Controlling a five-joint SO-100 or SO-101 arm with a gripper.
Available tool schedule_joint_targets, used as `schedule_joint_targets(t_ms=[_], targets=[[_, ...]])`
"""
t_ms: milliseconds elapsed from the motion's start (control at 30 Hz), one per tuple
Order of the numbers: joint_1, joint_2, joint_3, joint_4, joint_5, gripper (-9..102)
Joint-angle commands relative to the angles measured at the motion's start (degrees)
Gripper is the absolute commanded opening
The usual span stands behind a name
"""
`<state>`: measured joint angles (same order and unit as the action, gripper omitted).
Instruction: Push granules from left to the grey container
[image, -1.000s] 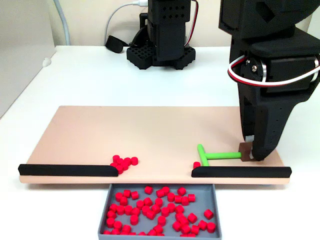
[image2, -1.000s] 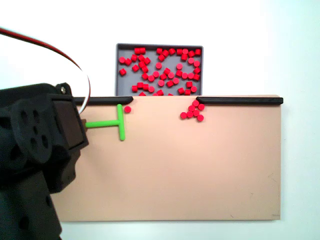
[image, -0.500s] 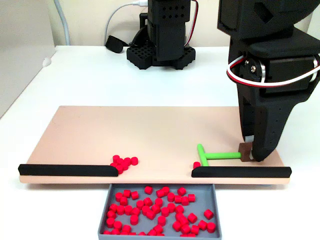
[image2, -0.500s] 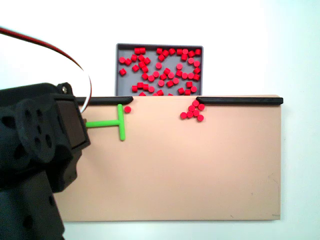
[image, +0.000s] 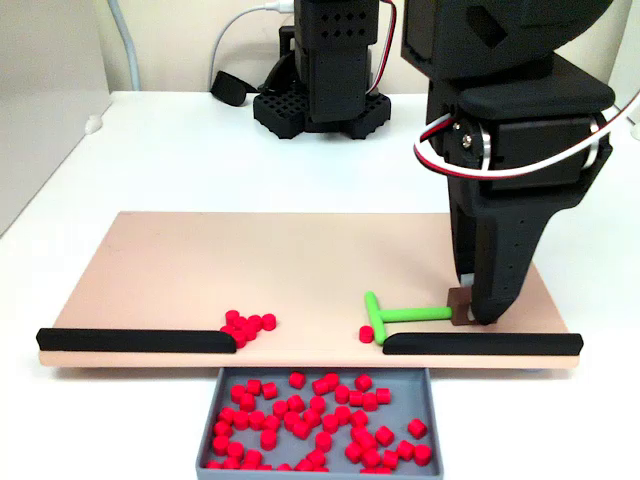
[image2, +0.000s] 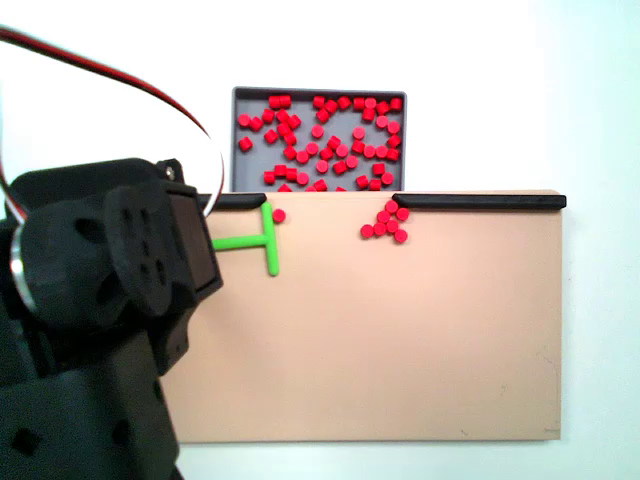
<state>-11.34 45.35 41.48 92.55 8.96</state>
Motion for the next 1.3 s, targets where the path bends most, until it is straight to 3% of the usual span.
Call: schedule_joint_targets(t_ms=[0, 533, 1267], targets=[[1.14, 0.79, -0.35, 0.18, -0.88, 0], [3.78, 0.88, -0.35, 0.18, -10.55, 0], [6.15, 6.68, -0.35, 0.97, -46.67, 0]])
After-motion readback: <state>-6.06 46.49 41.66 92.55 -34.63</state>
